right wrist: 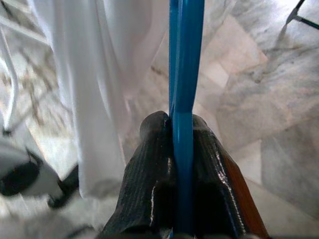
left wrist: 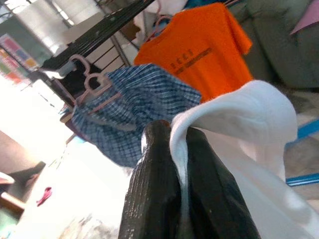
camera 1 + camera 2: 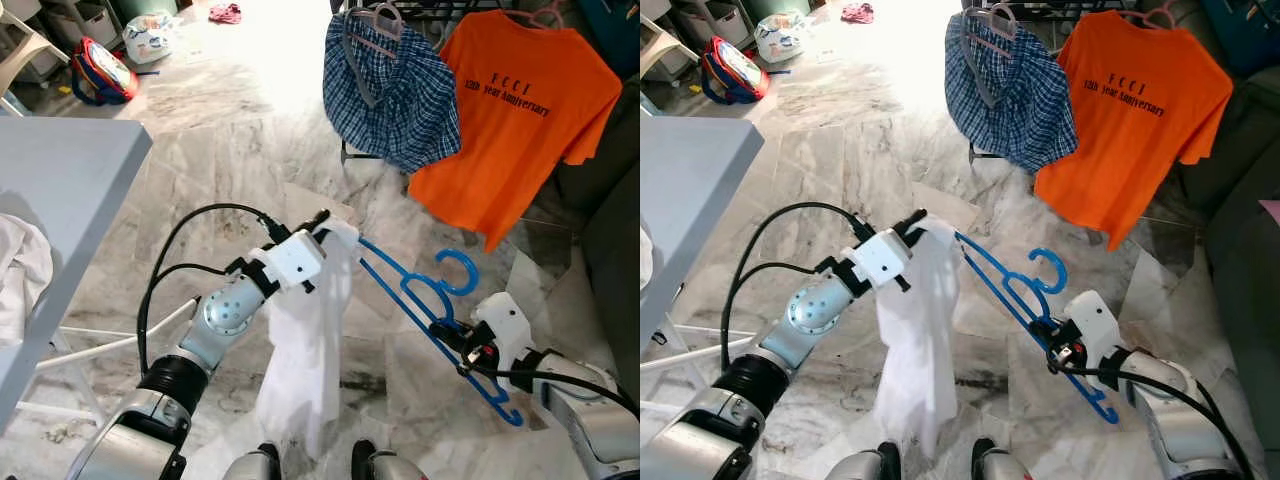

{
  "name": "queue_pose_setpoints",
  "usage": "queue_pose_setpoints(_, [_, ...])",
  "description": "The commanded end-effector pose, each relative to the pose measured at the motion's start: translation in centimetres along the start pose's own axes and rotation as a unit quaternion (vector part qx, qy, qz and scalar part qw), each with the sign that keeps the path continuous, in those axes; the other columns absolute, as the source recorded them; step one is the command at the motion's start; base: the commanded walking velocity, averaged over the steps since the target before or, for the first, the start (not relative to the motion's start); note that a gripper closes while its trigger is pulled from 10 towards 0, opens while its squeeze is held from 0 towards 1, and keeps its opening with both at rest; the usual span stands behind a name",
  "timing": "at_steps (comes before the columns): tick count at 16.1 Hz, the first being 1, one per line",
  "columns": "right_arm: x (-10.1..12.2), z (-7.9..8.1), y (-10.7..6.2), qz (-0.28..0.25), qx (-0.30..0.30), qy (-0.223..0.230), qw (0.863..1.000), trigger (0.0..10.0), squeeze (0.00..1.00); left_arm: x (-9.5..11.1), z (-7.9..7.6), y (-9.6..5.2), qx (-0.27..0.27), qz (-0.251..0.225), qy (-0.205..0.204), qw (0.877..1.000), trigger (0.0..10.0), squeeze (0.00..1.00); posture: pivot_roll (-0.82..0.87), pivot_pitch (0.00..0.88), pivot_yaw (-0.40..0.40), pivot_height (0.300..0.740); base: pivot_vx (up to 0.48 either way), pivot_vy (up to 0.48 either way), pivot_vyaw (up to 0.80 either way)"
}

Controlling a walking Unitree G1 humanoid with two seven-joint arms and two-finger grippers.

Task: Hang hanger

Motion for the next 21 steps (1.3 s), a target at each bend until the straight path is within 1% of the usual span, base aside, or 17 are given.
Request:
queue_pose_setpoints(1, [-0.9,0.4,-0.4,0.024,0.014,-0.021,0.999,10.0,0.00,-0.5,0.9,-0.2,0.014,0.010,0.020,1.000,10.0,0.00,0.01,0.211,0.042,0.740,0.000,0.000,0.00])
queue_pose_setpoints(4, [-2.2,1.0,-0.9,0.057,0.034,-0.032,0.997,10.0,0.00,-0.8,1.3,-0.4,0.024,0.014,0.024,0.999,10.0,0.00,0.01,0.213,0.046,0.740,0.000,0.000,0.00])
queue_pose_setpoints(5, [-3.1,1.5,-1.2,0.081,0.052,-0.045,0.994,10.0,0.00,-0.8,1.5,-0.4,0.027,0.015,0.027,0.999,10.0,0.00,0.01,0.214,0.048,0.740,0.000,0.000,0.00])
queue_pose_setpoints(6, [-3.6,1.9,-1.3,0.095,0.062,-0.057,0.992,10.0,0.00,-0.8,1.6,-0.4,0.028,0.015,0.025,0.999,10.0,0.00,0.01,0.214,0.049,0.740,0.000,0.000,0.00])
queue_pose_setpoints(8, [-3.1,2.5,-1.2,0.081,0.075,-0.045,0.993,10.0,0.00,-0.7,1.5,-0.3,0.024,0.010,0.024,0.999,10.0,0.00,0.01,0.214,0.052,0.740,0.000,0.000,0.00])
queue_pose_setpoints(9, [-3.1,2.3,-1.1,0.082,0.066,-0.051,0.993,10.0,0.00,-0.5,1.5,-0.2,0.024,0.003,0.020,1.000,10.0,0.00,0.01,0.213,0.055,0.740,0.000,0.000,0.00])
queue_pose_setpoints(11, [-3.6,2.7,-1.3,0.095,0.078,-0.054,0.991,10.0,0.00,-0.3,1.8,-0.1,0.026,-0.001,0.021,0.999,10.0,0.00,0.01,0.215,0.058,0.740,0.000,0.000,0.00])
queue_pose_setpoints(12, [-4.2,2.9,-1.7,0.114,0.087,-0.061,0.988,10.0,0.00,-0.4,1.8,-0.1,0.025,0.000,0.021,0.999,10.0,0.00,0.02,0.215,0.060,0.740,0.000,0.000,0.00])
queue_pose_setpoints(13, [-5.3,2.6,-2.3,0.148,0.088,-0.085,0.981,10.0,0.00,-0.6,1.9,-0.2,0.022,0.004,0.021,1.000,10.0,0.00,0.02,0.215,0.063,0.740,0.000,0.000,0.00])
queue_pose_setpoints(14, [-6.2,1.9,-2.8,0.181,0.079,-0.121,0.973,10.0,0.00,-0.8,1.8,-0.3,0.019,0.008,0.021,1.000,10.0,0.00,0.02,0.215,0.064,0.740,0.000,0.000,0.00])
queue_pose_setpoints(15, [-6.5,-0.2,-3.1,0.201,0.032,-0.165,0.965,10.0,0.00,-1.0,1.7,-0.3,0.014,0.013,0.022,1.000,10.0,0.00,0.02,0.215,0.065,0.740,0.000,0.000,0.00])
queue_pose_setpoints(16, [-5.1,-2.2,-2.8,0.169,-0.028,-0.177,0.969,10.0,0.00,-1.3,1.3,-0.4,0.007,0.022,0.022,0.999,10.0,0.00,0.02,0.215,0.065,0.740,0.000,0.000,0.00])
queue_pose_setpoints(17, [-4.1,-3.0,-2.5,0.140,-0.057,-0.165,0.975,10.0,0.00,-1.5,1.2,-0.5,0.004,0.027,0.021,0.999,10.0,0.00,0.02,0.215,0.066,0.740,0.000,0.000,0.00])
queue_pose_setpoints(18, [-2.7,-2.5,-2.1,0.100,-0.048,-0.147,0.983,10.0,0.00,-2.1,0.4,-0.7,-0.009,0.040,0.019,0.999,10.0,0.00,0.01,0.215,0.066,0.740,0.000,0.000,0.00])
queue_pose_setpoints(19, [-1.7,-1.6,-2.0,0.069,-0.029,-0.132,0.988,10.0,0.00,-2.4,-0.5,-1.1,-0.021,0.047,0.013,0.999,10.0,0.00,0.01,0.216,0.066,0.740,0.000,0.000,0.00])
queue_pose_setpoints(20, [-1.0,-0.2,-2.4,0.057,0.013,-0.123,0.991,10.0,0.00,-2.9,-1.4,-1.5,-0.031,0.059,0.006,0.998,10.0,0.00,0.01,0.216,0.066,0.740,0.000,0.000,0.00])
queue_pose_setpoints(21, [-0.9,0.1,-2.6,0.056,0.024,-0.124,0.990,10.0,0.00,-3.0,-1.6,-1.5,-0.034,0.061,0.005,0.998,10.0,0.00,0.01,0.217,0.065,0.740,0.000,0.000,0.00])
Point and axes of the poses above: a point about 5 cm out from each wrist's last joint towards the gripper, its own y axis pointing out of the wrist towards the gripper, its own x axis along the axis of the wrist's last joint, z = x × y, the point moved 5 cm from there along y, pointing out of the wrist towards the gripper, and after that the axes turned 7 degrees about y, right-handed, at the moved point
